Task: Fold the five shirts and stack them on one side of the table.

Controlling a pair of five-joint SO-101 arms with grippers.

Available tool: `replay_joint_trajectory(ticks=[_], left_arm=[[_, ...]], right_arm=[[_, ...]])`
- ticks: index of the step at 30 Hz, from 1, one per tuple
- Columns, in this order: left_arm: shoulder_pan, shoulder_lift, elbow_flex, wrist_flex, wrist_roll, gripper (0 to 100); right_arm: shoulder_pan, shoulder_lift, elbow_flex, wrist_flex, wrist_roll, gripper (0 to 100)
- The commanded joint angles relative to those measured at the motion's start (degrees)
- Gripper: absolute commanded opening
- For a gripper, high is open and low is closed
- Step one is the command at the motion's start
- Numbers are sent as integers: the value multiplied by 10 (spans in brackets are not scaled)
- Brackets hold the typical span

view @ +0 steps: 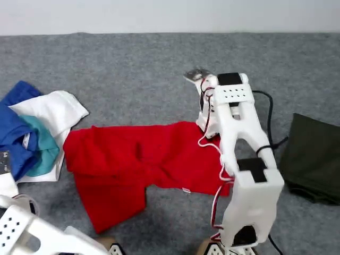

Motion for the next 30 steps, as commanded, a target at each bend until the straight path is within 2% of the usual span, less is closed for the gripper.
replay_joint_trajectory(ticks=[1, 7, 11, 19, 22, 27, 30], left_arm=[[-1, -7, -17, 8, -2, 8], [0, -7, -17, 8, -2, 8], [0, -7, -17, 8, -2, 8], [0, -6, -16, 8, -2, 8], [0, -6, -16, 8, -2, 8], [-2, -6, -16, 8, -2, 8], [-1, -6, -16, 8, -2, 8]], right_arm=[[20, 31, -3, -41, -4, 73], [33, 82, -4, -145, -1, 73], [36, 93, -4, -190, 54, 73], [56, 96, -110, -190, 113, 73], [58, 90, -130, -145, 120, 73], [56, 91, -164, -5, 116, 73], [55, 96, -164, 29, 114, 73]])
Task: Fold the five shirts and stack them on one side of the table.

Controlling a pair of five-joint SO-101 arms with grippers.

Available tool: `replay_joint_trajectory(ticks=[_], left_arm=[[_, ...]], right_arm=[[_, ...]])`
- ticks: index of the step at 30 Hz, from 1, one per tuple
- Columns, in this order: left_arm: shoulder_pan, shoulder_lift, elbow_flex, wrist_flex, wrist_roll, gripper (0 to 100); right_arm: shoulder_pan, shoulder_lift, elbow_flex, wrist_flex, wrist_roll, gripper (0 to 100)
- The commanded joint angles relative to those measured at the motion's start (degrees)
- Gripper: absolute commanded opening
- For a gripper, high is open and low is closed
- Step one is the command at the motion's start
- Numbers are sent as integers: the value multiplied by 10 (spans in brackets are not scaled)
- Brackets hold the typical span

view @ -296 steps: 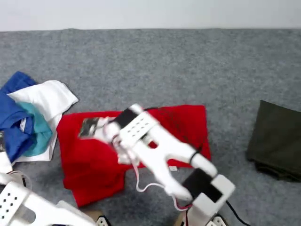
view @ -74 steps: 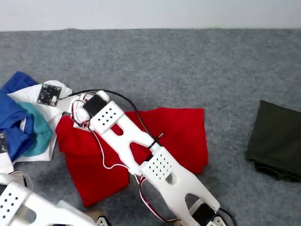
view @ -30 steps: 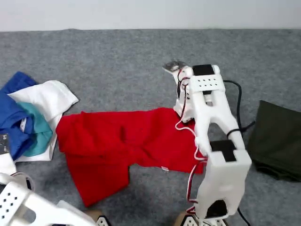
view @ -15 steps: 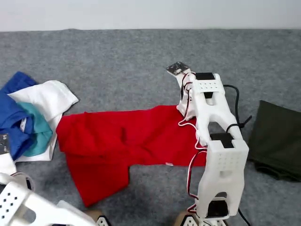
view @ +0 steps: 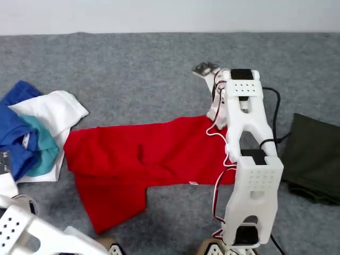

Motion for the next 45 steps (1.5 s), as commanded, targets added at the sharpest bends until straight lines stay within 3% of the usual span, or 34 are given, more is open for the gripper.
replay_joint_trajectory(ticks=[1, 9, 15, 19, 24, 29, 37, 45], left_arm=[[-1, -6, -15, 8, -2, 8], [-1, -7, 0, 4, -2, 8], [-1, -7, -2, 4, -2, 8], [-1, -7, 0, 4, -2, 8], [-1, -7, 0, 4, -2, 8], [-1, -7, 0, 4, -2, 8], [-4, -7, -2, 4, -2, 8], [-4, -7, -3, 4, -2, 8]], right_arm=[[5, -7, -28, 30, 1, 73], [29, 98, -40, -87, 6, 73], [65, 148, -173, -95, 27, 73], [61, 153, -248, -62, 44, 73], [35, 149, -303, 53, 40, 73], [15, 146, -341, 138, -14, 70], [-19, 56, -205, 137, -27, 69], [-138, -68, -38, 135, -42, 69]])
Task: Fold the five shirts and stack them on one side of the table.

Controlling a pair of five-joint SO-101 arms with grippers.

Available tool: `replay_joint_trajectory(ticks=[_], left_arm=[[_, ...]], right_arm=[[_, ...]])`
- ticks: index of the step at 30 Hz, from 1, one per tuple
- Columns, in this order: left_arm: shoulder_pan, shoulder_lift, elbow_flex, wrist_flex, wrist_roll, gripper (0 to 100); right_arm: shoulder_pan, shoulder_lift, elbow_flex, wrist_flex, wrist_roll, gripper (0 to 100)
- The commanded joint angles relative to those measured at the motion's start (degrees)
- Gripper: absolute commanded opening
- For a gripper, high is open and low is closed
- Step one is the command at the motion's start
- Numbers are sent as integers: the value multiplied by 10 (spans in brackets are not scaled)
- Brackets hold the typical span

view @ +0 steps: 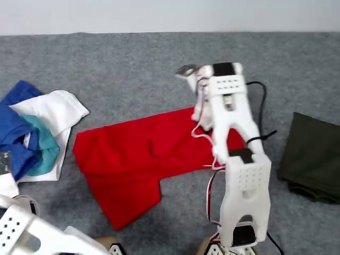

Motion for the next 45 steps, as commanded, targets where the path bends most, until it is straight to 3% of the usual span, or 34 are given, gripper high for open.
replay_joint_trajectory(ticks=[1, 6, 14, 18, 30, 38, 45], left_arm=[[-4, -7, -7, 4, -2, 8], [-5, -7, -29, 8, -2, 8], [-5, -7, -102, 8, -2, 8], [-5, -7, -105, 7, -2, 8], [0, -4, -95, -22, -2, 8], [0, -4, -64, -49, -2, 8], [1, -3, -64, -55, -2, 9]], right_arm=[[-62, -73, 33, 23, -26, 69], [-129, -78, 40, 24, -104, 68], [-185, -73, 40, 23, -348, 16], [-188, -57, 40, 22, -418, 12], [-211, 61, 39, 7, -431, 10], [-265, 68, 41, 23, -430, 10], [-258, 43, 46, 25, -426, 10]])
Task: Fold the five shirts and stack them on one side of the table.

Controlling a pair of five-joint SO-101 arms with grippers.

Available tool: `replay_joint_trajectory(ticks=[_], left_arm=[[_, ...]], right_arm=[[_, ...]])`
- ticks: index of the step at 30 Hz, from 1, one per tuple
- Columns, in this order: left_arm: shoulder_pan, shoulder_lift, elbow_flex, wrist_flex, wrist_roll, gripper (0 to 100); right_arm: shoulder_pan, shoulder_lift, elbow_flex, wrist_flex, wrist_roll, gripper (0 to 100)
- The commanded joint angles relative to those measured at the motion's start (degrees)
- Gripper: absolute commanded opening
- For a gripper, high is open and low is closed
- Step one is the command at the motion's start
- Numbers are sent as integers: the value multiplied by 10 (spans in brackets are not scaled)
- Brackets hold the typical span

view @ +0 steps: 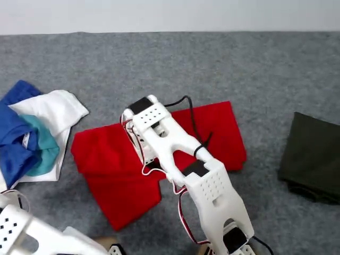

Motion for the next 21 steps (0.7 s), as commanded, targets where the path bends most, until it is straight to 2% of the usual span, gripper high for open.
replay_joint_trajectory(ticks=[1, 4, 7, 14, 18, 21], left_arm=[[1, -3, -2, -21, -2, 9], [1, -3, -5, -21, -2, 9], [1, -3, -6, -19, -2, 9], [1, -3, -2, -19, -2, 9], [1, -3, -1, -18, -2, 9], [1, -3, -1, -18, -2, 9]], right_arm=[[11, -43, 9, 25, -3, 10], [36, -65, 25, 25, 11, 10], [49, -109, 32, 25, 63, 10], [39, -254, 105, 24, 270, 10], [10, -301, 170, 23, 388, 9], [-34, -305, 211, 20, 400, 9]])
